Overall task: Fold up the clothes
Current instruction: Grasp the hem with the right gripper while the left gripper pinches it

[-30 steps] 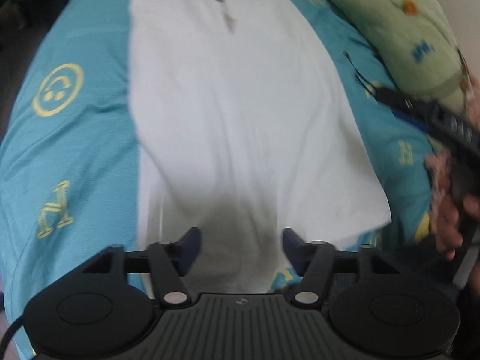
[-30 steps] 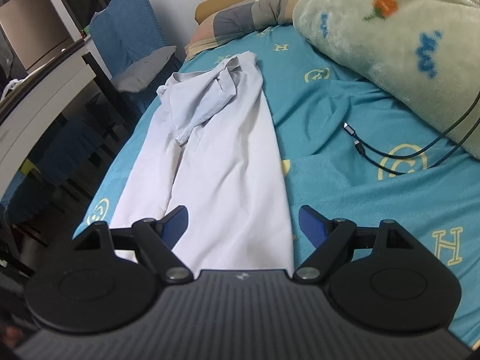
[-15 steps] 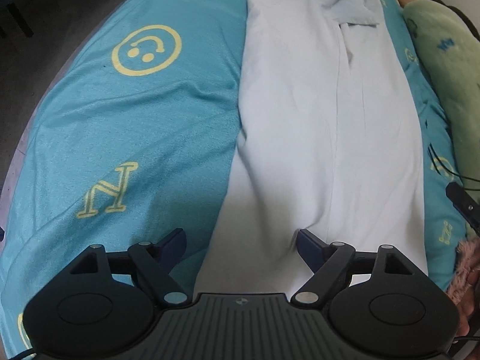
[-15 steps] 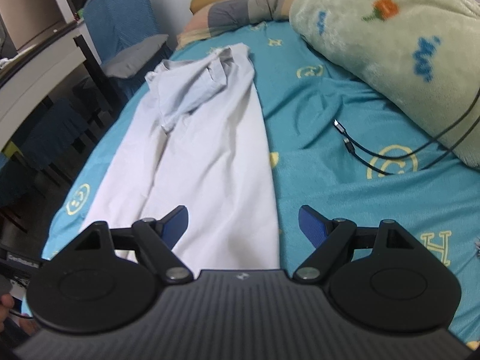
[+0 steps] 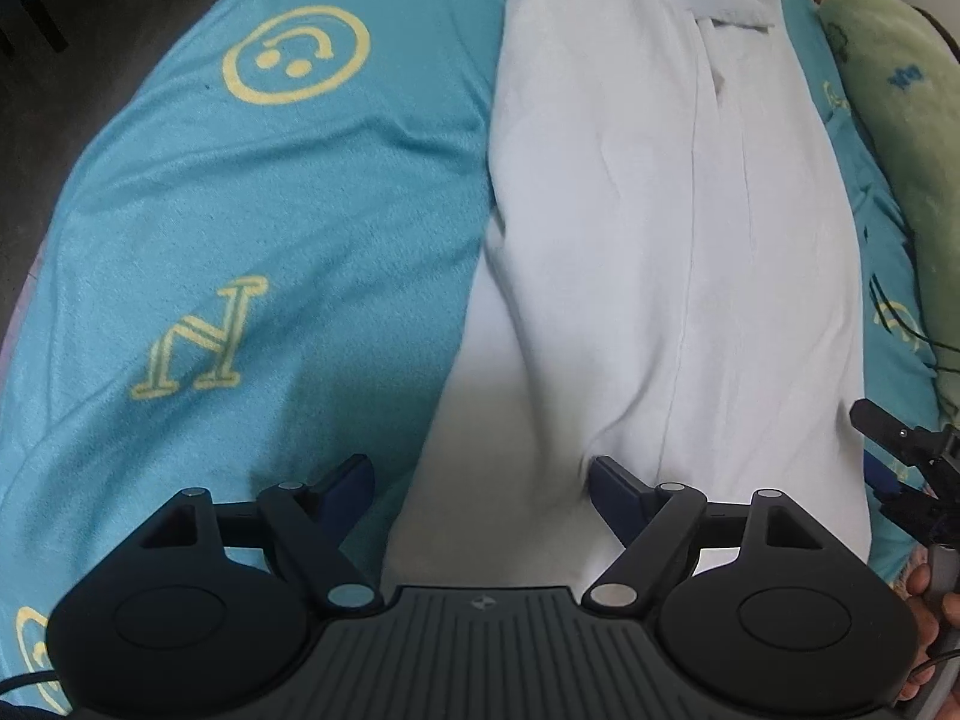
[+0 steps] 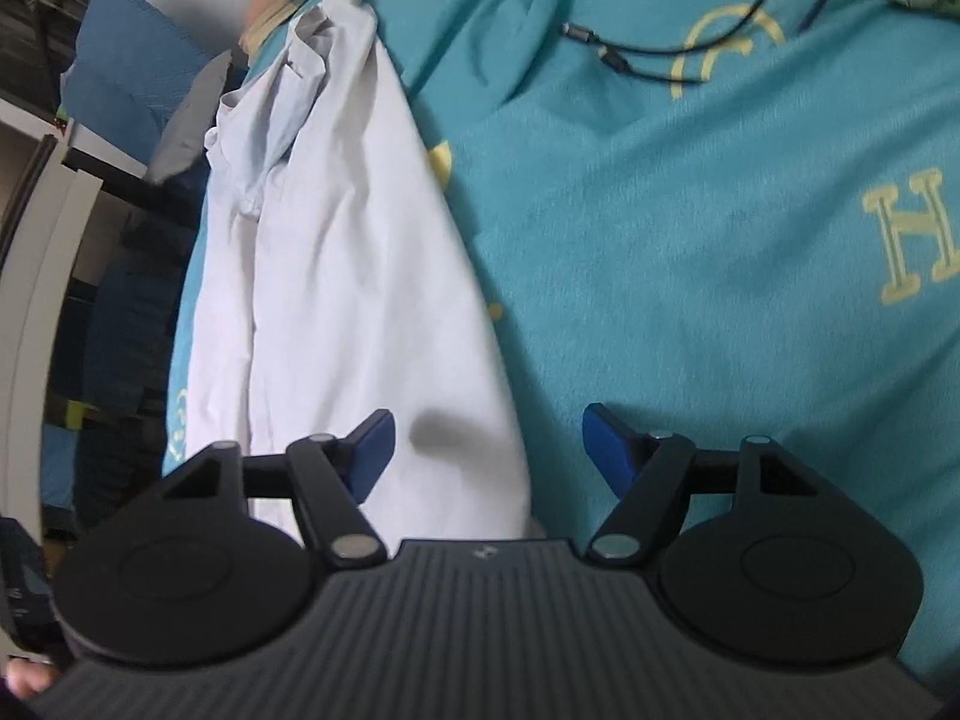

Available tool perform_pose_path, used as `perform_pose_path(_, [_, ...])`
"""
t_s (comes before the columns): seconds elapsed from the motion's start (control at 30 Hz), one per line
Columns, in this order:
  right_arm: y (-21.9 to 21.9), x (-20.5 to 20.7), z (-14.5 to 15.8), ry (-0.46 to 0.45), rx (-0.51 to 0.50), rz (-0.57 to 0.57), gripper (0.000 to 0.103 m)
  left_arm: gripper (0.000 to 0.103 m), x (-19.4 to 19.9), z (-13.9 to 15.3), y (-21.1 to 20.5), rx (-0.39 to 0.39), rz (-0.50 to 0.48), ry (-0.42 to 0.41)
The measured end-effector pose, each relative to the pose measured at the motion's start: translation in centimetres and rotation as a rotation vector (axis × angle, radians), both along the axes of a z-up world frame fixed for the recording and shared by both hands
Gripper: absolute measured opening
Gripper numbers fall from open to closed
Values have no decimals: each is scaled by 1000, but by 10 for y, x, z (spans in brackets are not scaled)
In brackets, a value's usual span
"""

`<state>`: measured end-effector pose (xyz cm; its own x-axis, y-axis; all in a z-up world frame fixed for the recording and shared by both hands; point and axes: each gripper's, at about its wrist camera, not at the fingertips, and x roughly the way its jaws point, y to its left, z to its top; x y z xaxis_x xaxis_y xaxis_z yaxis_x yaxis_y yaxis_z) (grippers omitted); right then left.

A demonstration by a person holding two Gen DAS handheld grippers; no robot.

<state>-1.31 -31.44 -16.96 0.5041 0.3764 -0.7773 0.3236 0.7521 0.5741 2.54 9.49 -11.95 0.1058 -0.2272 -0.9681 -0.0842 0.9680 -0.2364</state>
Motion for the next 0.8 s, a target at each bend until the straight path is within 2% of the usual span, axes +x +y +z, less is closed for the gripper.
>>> perform_pose_path(0.07, [7,-7,0,25,70,41,72,75,-2,2,-3,-20,-26,8])
perform_pose_path(0.1, [11,-10,0,38,106,63,69,69,-3,3,-5,-31,-40,12])
perform_pose_path(0.2, [34,-21,4,75,128,164,68,56,-3,7,-6,-87,-72,36])
perform_pose_path(0.23, [37,-23,8,72,144,174,61,52,-2,9,-3,-119,-71,41])
perform_pose_path(0.3, [43,-28,15,65,178,191,46,52,-1,16,2,-171,-73,27])
perform_pose_path(0.37, [46,-34,22,36,179,217,46,51,-2,27,6,-186,-68,-5])
perform_pose_path(0.47, [48,-34,17,99,78,212,46,49,-3,42,11,-201,-56,-56])
perform_pose_path(0.63, [58,-32,12,132,28,244,48,50,-15,43,18,-194,-70,-44])
perform_pose_path(0.7, [59,-32,10,134,71,261,48,50,-19,36,17,-186,-92,-33])
perform_pose_path(0.8, [53,-30,5,119,173,275,46,50,-28,41,15,-189,-115,-68])
